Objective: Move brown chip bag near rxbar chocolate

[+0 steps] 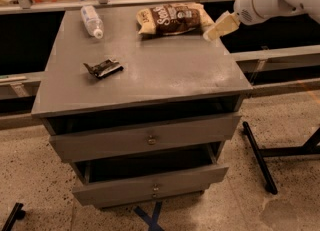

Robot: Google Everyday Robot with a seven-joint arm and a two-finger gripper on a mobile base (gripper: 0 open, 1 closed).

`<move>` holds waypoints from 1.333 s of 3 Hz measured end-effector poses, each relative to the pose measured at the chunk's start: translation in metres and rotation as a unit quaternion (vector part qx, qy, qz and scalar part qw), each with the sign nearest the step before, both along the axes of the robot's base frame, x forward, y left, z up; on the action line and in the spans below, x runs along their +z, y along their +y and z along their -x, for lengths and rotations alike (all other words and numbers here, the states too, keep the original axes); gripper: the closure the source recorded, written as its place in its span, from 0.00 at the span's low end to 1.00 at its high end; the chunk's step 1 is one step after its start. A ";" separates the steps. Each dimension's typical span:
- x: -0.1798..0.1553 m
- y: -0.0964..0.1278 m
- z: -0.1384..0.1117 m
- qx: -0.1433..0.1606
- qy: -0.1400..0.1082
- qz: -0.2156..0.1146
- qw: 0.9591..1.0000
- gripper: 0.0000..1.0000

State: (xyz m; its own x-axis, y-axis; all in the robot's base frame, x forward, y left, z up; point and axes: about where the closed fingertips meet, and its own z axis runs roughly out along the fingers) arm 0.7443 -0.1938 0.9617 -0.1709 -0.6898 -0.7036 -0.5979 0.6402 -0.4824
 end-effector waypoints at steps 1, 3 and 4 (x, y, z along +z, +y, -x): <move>0.000 0.000 0.000 0.000 0.000 0.000 1.000 0.00; -0.025 0.010 -0.037 0.025 -0.027 -0.015 0.999 0.00; -0.041 0.014 -0.060 0.032 -0.040 -0.022 0.998 0.00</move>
Offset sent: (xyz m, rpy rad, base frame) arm 0.0506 0.0070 -0.0317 0.0490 -0.0943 0.0529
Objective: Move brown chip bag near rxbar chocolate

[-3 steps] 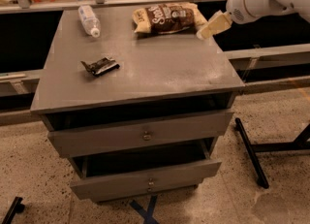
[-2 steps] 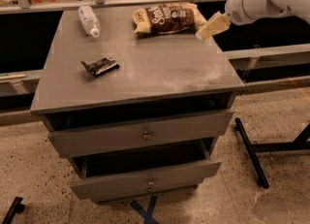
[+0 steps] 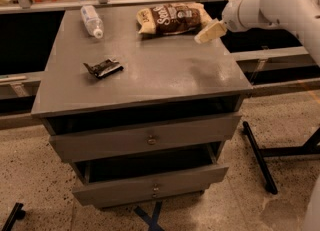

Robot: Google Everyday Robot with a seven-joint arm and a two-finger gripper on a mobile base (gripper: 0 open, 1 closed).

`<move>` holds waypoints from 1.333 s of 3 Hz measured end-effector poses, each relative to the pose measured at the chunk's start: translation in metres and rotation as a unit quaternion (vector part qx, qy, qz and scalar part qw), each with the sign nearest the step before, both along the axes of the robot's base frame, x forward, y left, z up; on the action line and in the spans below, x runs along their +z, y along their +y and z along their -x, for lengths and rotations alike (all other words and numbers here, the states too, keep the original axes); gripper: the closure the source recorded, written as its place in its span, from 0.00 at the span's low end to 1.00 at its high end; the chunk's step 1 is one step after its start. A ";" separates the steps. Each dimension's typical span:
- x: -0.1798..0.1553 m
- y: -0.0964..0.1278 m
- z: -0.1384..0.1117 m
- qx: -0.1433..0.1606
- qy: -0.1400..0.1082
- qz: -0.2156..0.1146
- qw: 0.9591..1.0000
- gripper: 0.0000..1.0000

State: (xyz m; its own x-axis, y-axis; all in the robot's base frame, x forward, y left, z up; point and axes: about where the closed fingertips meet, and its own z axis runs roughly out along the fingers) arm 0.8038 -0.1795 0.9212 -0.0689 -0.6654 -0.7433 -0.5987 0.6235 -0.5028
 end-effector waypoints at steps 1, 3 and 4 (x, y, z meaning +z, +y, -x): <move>-0.011 0.007 -0.022 -0.005 -0.009 -0.002 1.000 0.00; -0.016 0.029 -0.073 -0.034 -0.028 -0.029 0.999 0.00; -0.019 0.044 -0.095 -0.040 -0.029 -0.042 0.998 0.00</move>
Offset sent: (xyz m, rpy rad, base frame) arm 0.0842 0.0238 -0.0157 0.0642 -0.0610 -0.1101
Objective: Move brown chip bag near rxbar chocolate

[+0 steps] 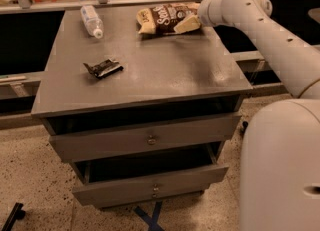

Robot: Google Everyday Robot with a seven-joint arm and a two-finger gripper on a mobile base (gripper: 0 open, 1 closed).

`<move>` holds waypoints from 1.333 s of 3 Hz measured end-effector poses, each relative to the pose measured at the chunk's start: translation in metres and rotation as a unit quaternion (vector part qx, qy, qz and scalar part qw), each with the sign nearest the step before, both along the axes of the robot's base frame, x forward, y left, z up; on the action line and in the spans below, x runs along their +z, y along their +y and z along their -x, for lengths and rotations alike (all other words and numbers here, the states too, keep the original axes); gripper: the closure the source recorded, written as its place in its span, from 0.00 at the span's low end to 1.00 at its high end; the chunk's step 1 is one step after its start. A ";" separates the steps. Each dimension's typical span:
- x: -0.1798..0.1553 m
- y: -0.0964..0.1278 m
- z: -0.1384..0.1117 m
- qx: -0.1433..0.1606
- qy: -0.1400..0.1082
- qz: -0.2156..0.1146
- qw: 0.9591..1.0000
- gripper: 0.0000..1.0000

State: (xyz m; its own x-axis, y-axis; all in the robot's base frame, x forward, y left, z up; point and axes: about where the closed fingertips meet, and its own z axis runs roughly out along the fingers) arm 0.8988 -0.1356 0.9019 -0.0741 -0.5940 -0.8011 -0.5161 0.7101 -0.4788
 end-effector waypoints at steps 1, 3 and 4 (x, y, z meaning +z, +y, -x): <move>-0.008 0.011 -0.017 -0.002 0.008 -0.013 1.000 0.00; -0.025 0.018 -0.028 0.012 0.051 -0.048 0.997 0.35; -0.028 0.021 -0.028 0.027 0.066 -0.052 0.996 0.60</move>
Offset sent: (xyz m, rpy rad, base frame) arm 0.0415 0.0101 -0.0218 0.1234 0.1174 0.0120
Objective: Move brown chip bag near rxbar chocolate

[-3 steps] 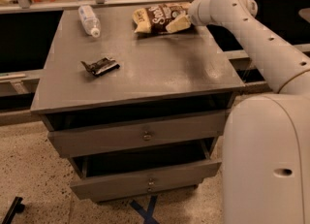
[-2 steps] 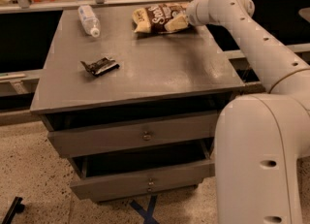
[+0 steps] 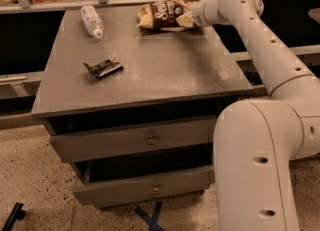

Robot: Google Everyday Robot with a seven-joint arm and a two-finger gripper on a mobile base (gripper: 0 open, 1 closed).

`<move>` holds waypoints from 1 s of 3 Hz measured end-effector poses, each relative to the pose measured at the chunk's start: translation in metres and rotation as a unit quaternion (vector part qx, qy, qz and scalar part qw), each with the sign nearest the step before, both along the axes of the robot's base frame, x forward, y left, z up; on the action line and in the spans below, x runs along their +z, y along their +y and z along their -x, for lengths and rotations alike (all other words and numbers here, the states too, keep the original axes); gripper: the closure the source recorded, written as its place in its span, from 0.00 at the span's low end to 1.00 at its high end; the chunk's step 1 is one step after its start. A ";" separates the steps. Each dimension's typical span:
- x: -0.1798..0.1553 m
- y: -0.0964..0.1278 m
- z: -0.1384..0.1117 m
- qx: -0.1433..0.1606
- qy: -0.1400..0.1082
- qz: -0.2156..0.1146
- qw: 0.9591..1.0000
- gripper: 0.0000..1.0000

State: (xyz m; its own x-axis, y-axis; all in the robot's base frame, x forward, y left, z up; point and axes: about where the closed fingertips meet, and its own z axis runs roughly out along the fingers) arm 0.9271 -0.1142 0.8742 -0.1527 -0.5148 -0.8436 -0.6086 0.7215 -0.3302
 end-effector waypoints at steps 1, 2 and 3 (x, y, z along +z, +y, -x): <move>0.001 0.001 0.002 0.014 0.005 0.003 1.000 0.83; 0.014 -0.001 0.014 0.031 0.014 0.002 0.999 1.00; 0.031 0.000 0.032 0.054 0.026 -0.002 0.998 1.00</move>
Offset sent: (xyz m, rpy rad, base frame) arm -0.0322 -0.0162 0.0538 -0.0037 0.0633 0.1227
